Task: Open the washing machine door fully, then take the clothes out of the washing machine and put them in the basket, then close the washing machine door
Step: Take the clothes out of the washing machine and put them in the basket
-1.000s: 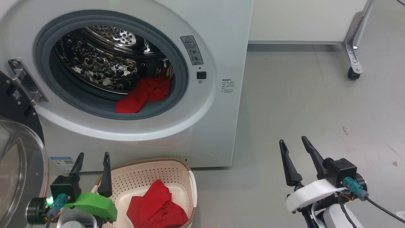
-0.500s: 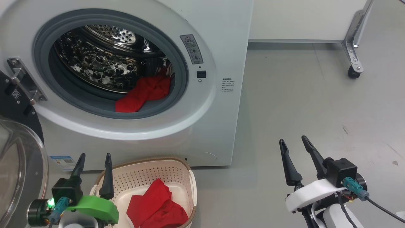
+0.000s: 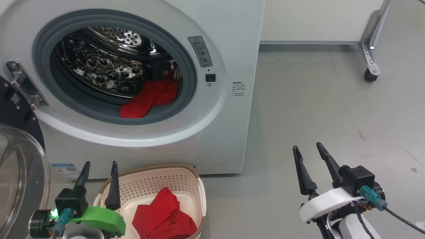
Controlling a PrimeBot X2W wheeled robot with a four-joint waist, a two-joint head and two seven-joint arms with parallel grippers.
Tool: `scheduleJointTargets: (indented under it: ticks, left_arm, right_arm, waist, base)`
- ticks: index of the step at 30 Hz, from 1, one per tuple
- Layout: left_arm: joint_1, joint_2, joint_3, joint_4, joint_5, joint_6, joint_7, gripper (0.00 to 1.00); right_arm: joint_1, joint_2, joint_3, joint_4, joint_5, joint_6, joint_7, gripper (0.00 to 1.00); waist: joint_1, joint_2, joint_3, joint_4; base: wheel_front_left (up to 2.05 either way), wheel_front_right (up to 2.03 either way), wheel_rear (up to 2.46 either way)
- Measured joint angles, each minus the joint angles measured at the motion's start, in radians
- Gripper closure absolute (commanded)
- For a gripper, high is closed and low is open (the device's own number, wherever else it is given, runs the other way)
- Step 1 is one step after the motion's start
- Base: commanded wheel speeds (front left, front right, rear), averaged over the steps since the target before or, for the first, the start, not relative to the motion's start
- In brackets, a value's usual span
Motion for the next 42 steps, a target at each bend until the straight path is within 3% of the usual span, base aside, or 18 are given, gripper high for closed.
scheduleJointTargets:
  ticks: [23, 35, 42]
  left_arm:
    - [0.024, 0.000, -0.006, -0.036, -0.002, 0.014, 0.000, 0.00]
    - [0.008, 0.010, 0.003, -0.071, -0.010, 0.017, 0.001, 0.00]
    - [-0.075, 0.049, 0.021, -0.100, -0.011, 0.016, 0.031, 0.00]
  right_arm:
    - [0.000, 0.001, 0.011, -0.014, -0.002, 0.001, 0.000, 0.00]
    - [-0.002, 0.002, 0.022, -0.047, -0.002, 0.000, 0.000, 0.00]
    - [-0.002, 0.003, 0.020, -0.053, -0.002, -0.002, 0.000, 0.00]
  waist:
    - [0.0000, 0.0000, 0.033, -0.017]
    - [0.0000, 0.0000, 0.129, -0.048]
    - [0.0000, 0.0000, 0.203, -0.068]
  base:
    - [0.00, 0.00, 0.00]
    - [0.00, 0.00, 0.00]
    - [0.00, 0.00, 0.00]
